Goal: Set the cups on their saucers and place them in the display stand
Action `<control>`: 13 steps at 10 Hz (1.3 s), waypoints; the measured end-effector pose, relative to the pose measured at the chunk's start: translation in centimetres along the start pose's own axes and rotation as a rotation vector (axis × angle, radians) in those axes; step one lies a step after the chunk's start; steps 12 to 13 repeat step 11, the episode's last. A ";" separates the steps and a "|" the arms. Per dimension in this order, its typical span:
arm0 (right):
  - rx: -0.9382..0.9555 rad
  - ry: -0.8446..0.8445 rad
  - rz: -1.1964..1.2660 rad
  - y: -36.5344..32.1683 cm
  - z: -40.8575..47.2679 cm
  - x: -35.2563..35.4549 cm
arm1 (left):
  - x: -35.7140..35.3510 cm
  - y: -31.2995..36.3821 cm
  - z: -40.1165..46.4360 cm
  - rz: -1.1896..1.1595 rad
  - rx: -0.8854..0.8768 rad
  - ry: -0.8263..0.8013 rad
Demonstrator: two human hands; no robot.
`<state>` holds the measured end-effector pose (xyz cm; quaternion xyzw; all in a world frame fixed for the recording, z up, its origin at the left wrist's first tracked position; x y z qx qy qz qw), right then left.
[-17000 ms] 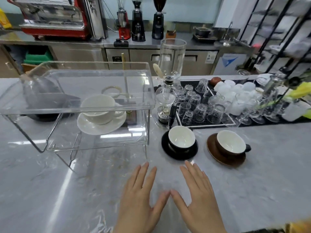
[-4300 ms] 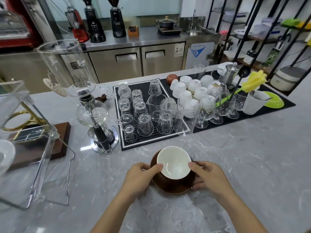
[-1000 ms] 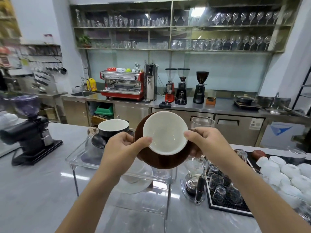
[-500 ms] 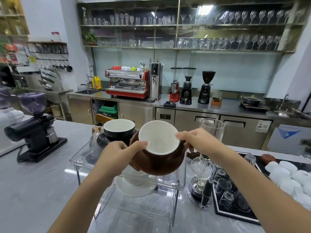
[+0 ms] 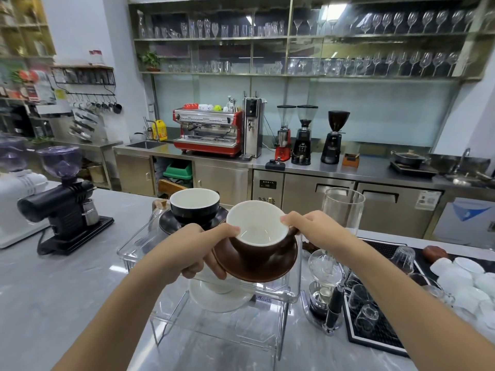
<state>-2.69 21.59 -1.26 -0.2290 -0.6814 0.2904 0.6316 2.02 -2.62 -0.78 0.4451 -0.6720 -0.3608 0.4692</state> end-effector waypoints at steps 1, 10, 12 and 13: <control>-0.053 0.026 -0.111 0.1 0.3 -0.4 | 0.0 0.1 0.1 0.007 0.014 -0.001; 0.144 0.388 -0.134 -1.0 -3.7 0.3 | -0.5 0.0 -1.6 0.469 -0.585 0.587; 0.172 0.539 -0.122 -1.1 -5.4 0.8 | -0.7 0.0 -1.9 0.368 -0.665 0.581; 0.172 0.539 -0.122 -1.1 -5.4 0.8 | -0.7 0.0 -1.9 0.368 -0.665 0.581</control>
Point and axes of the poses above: each hand's wrist, its own z-axis towards the middle knuckle, its own x-axis out of the back of the hand, y = z × x, the point moved 2 cm from there along z, towards the middle knuckle, and after that the axes turned 8 degrees about -z, right-handed, at the moved point
